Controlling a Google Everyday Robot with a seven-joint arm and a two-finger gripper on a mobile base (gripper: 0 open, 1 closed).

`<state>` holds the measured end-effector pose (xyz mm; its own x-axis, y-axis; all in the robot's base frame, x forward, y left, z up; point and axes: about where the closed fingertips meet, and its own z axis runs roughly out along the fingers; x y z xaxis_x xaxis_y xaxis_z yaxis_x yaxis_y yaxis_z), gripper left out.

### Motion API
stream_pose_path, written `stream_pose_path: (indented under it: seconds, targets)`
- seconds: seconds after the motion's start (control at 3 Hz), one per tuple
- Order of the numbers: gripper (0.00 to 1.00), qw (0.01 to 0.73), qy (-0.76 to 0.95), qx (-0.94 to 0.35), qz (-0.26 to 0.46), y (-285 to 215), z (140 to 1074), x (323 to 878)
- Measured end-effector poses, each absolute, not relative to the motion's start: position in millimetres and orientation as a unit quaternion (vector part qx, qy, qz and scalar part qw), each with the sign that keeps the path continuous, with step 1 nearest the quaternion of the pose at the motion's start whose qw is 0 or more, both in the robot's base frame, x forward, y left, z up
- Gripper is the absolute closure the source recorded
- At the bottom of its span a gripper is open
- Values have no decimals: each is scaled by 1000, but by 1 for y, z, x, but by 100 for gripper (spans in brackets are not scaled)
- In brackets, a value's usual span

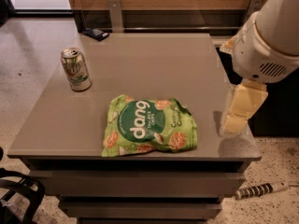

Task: Move green rice chip bag near rxbar blueberry

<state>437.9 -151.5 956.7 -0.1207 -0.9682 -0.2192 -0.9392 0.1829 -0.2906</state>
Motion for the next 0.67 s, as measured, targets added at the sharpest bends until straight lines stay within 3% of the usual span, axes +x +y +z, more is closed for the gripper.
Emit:
stream_pose_path:
  seconds: [0.67]
  targets:
    - [0,166,731,-662,-15,-98,894,452]
